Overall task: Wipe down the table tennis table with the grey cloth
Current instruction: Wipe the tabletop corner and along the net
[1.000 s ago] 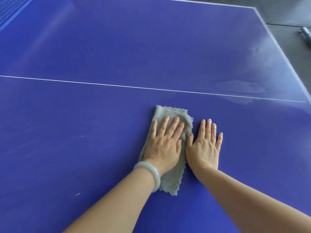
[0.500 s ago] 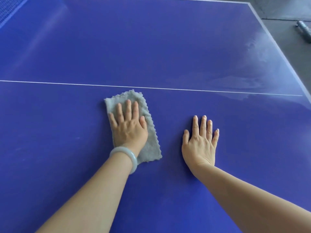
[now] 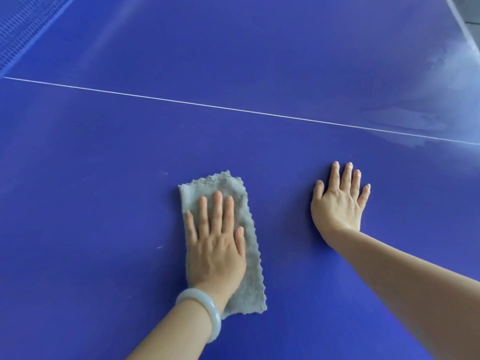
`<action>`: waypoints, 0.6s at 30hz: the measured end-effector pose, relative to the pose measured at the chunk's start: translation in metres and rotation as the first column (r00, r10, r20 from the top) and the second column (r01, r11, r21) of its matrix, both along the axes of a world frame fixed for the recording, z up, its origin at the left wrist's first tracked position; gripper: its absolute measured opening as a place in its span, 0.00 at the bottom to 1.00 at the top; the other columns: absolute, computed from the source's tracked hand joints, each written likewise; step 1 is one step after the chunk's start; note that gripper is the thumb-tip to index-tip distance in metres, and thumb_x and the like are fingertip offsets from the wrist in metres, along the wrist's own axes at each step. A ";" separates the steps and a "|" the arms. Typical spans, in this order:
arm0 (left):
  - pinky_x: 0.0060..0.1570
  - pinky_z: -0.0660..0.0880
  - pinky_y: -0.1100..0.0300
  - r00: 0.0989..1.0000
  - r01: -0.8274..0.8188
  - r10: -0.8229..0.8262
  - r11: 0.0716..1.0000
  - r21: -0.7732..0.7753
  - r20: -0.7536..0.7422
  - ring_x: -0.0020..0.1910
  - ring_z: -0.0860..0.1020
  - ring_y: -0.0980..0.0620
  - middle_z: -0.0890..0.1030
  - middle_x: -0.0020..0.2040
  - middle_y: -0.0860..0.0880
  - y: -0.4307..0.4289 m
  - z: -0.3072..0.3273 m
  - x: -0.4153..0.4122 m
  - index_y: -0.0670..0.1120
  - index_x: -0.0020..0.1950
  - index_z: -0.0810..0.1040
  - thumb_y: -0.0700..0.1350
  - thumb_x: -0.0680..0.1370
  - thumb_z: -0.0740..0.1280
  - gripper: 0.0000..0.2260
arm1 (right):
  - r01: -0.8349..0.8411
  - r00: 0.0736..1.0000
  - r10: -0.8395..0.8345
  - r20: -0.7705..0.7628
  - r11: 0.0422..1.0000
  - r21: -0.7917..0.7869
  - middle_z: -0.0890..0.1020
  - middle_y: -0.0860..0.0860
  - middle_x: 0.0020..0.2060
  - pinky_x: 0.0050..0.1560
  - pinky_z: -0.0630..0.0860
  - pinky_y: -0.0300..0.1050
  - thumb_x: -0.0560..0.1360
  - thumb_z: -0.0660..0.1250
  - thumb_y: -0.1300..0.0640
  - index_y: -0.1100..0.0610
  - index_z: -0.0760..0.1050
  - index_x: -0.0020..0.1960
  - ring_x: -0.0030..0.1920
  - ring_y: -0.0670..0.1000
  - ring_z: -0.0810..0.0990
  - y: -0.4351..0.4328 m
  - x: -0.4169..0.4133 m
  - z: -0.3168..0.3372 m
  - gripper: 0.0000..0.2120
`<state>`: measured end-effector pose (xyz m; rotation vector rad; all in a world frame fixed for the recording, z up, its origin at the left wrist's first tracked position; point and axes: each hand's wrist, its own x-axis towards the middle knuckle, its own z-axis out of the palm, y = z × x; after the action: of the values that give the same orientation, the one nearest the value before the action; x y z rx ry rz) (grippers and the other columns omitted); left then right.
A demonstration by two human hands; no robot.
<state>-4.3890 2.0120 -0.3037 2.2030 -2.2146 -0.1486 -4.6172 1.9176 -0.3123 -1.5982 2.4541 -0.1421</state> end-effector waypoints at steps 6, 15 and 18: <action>0.76 0.48 0.38 0.990 0.127 -0.126 0.992 0.014 -0.058 0.80 0.42 0.44 0.45 0.82 0.49 0.023 -0.001 -0.027 0.49 0.82 0.48 0.55 0.83 0.47 0.28 | -0.013 0.999 0.016 -0.038 0.997 0.077 0.44 0.54 0.81 0.78 0.36 0.57 0.83 0.44 0.48 0.55 0.42 0.81 0.80 0.54 0.40 0.005 0.008 0.008 0.29; 0.76 0.42 0.39 0.989 0.118 -0.114 0.992 0.044 -0.090 0.80 0.38 0.44 0.41 0.81 0.50 0.021 0.001 -0.026 0.50 0.82 0.43 0.55 0.82 0.43 0.28 | -0.226 0.973 0.227 0.032 0.974 -0.014 0.40 0.49 0.79 0.78 0.33 0.46 0.83 0.45 0.55 0.57 0.40 0.80 0.78 0.45 0.35 0.167 0.064 0.014 0.28; 0.76 0.42 0.39 0.987 0.122 -0.117 0.992 0.036 -0.109 0.80 0.38 0.45 0.42 0.82 0.49 0.023 0.003 -0.026 0.49 0.82 0.44 0.55 0.83 0.44 0.28 | -0.159 0.987 0.159 0.009 0.987 -0.008 0.37 0.45 0.78 0.77 0.32 0.45 0.83 0.41 0.54 0.55 0.37 0.80 0.77 0.42 0.33 0.176 0.070 0.006 0.27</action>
<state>-4.4151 2.0352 -0.3003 2.0294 -2.3055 -0.3104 -4.5469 2.0937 -0.3059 -1.7832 2.3097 -0.1340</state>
